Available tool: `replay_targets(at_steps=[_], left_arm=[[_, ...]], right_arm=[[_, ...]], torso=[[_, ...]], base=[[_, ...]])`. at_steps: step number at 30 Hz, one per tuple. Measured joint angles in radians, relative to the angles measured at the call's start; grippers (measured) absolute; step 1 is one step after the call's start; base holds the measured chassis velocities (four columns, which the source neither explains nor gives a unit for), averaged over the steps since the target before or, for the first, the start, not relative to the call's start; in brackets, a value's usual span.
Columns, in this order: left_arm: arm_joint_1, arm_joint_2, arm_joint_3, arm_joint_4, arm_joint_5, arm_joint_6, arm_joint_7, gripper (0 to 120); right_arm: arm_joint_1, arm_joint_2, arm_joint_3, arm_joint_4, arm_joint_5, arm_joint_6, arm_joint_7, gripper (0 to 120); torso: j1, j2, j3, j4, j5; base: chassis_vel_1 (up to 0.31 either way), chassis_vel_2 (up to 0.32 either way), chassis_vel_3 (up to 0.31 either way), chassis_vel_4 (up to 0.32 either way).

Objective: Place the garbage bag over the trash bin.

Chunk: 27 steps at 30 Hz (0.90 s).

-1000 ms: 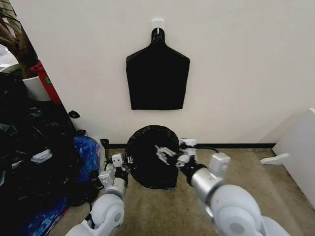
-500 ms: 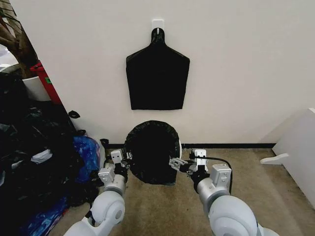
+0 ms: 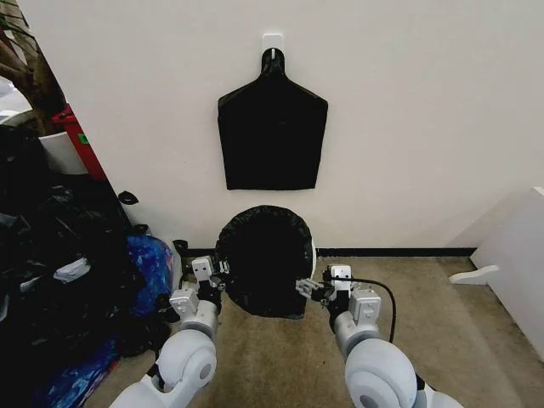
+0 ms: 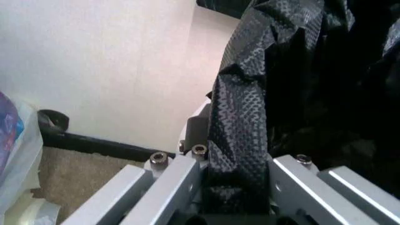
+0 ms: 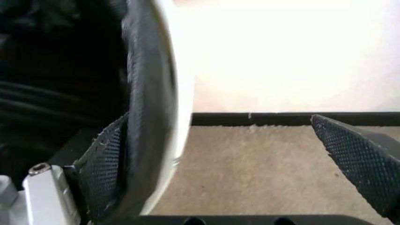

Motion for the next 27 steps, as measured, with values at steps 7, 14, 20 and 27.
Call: replay_targets(at_steps=[7, 14, 20, 27], left_arm=[[-0.001, 0.009, -0.008, 0.000, -0.001, -0.008, 0.004, 1], [-0.001, 0.016, -0.012, 0.000, -0.006, -0.013, 0.008, 1], [-0.003, 0.017, -0.012, -0.006, -0.024, -0.013, 0.009, 1], [0.002, 0.025, -0.016, -0.020, -0.048, -0.013, 0.015, 1]], right_arm=[[-0.006, -0.016, 0.018, 0.000, 0.000, 0.014, 0.014, 100], [-0.004, -0.021, 0.028, -0.002, 0.002, 0.020, 0.020, 100], [0.002, -0.021, 0.039, -0.035, 0.003, 0.030, 0.020, 100], [0.004, -0.020, 0.055, -0.087, -0.008, 0.048, -0.001, 100]], torso=[[0.000, 0.000, 0.000, 0.0000, 0.0000], [0.000, 0.000, 0.000, 0.0000, 0.0000], [0.000, 0.000, 0.000, 0.0000, 0.0000], [0.000, 0.000, 0.000, 0.0000, 0.0000]], base=[[0.000, 0.000, 0.000, 0.000], [0.000, 0.000, 0.000, 0.000], [0.000, 0.000, 0.000, 0.000], [0.000, 0.000, 0.000, 0.000]])
